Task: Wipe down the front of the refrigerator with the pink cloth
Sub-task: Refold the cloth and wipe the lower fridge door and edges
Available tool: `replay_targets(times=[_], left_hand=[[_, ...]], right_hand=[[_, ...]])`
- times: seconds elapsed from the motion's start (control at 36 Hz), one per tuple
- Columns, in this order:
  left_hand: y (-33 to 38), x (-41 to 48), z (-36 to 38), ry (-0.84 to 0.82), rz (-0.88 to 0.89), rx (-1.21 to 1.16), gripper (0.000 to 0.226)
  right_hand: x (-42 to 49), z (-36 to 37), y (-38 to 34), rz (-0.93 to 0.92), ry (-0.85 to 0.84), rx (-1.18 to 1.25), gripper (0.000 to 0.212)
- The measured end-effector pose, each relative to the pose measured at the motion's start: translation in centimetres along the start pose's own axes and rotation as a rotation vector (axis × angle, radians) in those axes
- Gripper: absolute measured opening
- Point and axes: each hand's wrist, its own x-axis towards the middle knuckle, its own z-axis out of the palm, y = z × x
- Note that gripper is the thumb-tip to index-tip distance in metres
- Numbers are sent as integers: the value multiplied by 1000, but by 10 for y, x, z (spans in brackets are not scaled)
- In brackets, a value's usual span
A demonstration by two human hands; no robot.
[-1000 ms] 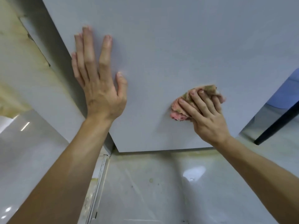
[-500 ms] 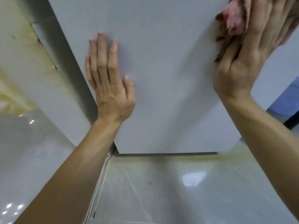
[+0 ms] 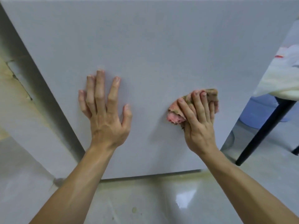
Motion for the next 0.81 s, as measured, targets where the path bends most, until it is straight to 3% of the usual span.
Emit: replay_targets(times=[0.08, 0.22, 0.33, 0.44, 0.58, 0.81], left_hand=[[4, 0, 4, 5, 3, 6, 68], [6, 1, 9, 21, 13, 17, 67], [12, 2, 14, 28, 18, 0, 61], [20, 5, 18, 45, 36, -15, 59], [22, 5, 23, 54, 42, -10, 59], [30, 3, 24, 63, 101, -47, 54]], right_hand=[[56, -19, -4, 15, 128, 73, 49], [146, -54, -13, 112, 315, 108, 52], [138, -39, -19, 106, 397, 58, 46], [55, -4, 0, 79, 296, 6, 49], [-38, 7, 32, 44, 24, -127, 80], [-29, -9, 43, 27, -39, -140, 77]])
